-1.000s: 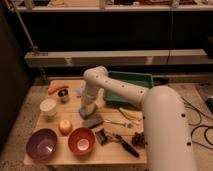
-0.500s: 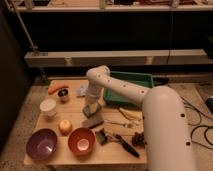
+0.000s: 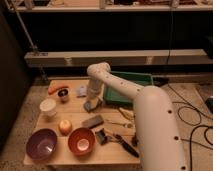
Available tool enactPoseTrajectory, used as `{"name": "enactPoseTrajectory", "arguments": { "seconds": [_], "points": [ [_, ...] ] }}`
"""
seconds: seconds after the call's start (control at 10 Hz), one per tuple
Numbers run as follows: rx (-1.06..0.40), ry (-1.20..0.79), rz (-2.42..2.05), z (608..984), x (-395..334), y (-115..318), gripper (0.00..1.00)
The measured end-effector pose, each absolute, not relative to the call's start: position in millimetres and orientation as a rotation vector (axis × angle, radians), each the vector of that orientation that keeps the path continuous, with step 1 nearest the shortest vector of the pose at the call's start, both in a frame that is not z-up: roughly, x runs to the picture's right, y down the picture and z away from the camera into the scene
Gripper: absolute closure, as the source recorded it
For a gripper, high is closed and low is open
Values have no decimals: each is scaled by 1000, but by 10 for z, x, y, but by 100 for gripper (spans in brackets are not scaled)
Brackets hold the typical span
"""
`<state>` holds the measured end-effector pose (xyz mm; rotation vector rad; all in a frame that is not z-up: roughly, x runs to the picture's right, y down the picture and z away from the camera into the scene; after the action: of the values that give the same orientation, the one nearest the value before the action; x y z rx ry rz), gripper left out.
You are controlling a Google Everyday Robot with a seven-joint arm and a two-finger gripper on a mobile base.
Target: Wipe table surface with sponge
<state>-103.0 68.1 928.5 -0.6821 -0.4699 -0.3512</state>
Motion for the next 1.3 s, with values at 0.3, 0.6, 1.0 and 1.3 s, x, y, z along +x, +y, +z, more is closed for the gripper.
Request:
{"name": "enactPoseTrajectory", "arguments": {
  "seconds": [0.3,0.6,1.0,1.3],
  "points": [
    [-657,-488,-355,9295,-1148,548,100],
    [-652,-510,-381,9335,-1403,495,100],
    [-658,-529,-433,9330,-1669,508,100],
    [-665,-527,-473,9223,-1735,632,100]
  ]
}}
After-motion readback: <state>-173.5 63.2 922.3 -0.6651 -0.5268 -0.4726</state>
